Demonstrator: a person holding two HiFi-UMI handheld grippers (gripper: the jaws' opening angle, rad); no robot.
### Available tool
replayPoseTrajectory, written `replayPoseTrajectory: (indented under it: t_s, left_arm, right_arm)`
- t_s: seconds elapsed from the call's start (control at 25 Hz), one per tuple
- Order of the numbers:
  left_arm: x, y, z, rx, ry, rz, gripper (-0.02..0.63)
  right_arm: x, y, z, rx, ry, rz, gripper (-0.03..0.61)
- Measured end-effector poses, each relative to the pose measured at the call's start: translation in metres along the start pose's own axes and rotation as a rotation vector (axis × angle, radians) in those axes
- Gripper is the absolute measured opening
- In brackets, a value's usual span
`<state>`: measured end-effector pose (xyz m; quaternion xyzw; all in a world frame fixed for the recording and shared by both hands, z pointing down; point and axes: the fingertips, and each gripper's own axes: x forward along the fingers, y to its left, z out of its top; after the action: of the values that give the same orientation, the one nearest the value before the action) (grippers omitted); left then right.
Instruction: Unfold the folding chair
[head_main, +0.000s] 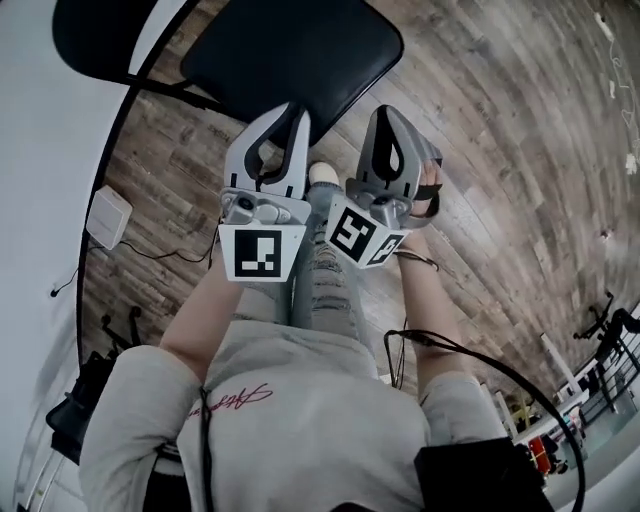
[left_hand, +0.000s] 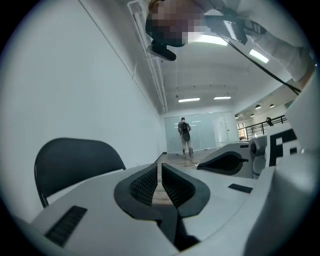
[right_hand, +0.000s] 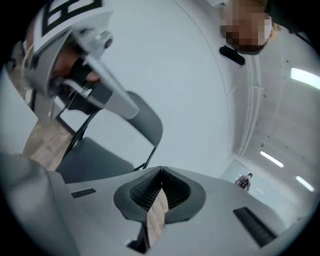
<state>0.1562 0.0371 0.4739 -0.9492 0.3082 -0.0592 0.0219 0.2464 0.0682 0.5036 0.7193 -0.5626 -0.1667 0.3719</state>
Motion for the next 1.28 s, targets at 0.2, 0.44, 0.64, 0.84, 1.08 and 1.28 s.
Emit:
replayPoseTrajectory:
  t_s: [0.2, 0.44, 0.64, 0.84, 1.08, 1.28]
  left_arm:
    - [-0.019, 0.008, 0.124, -0.098, -0.088, -0.017, 0.020]
    - [-0.040, 0.019, 0.212, -0.097, -0.152, 0.008, 0.020]
    - [-0.056, 0.036, 0.245, -0.150, -0.203, 0.138, 0.019]
    - [-0.074, 0.043, 0.260, -0.122, -0.230, 0.223, 0.018]
    - [-0.082, 0.049, 0.257, -0.094, -0.199, 0.268, 0.018]
    - [-0.079, 0.051, 0.261, -0.071, -0.201, 0.260, 0.018]
  right_arm:
    - [-0.036, -0.093, 0.128, 0.470, -0.147, 0.098, 0.014]
    - [-0.047, -0.140, 0.220, 0.618, -0.293, 0.179, 0.014]
    - [-0.060, -0.149, 0.246, 0.724, -0.325, 0.304, 0.014]
    - [-0.068, -0.161, 0.257, 0.780, -0.367, 0.352, 0.014]
    - [-0.068, -0.165, 0.263, 0.765, -0.385, 0.371, 0.014]
    - [-0.065, -0.166, 0.261, 0.761, -0.379, 0.387, 0.014]
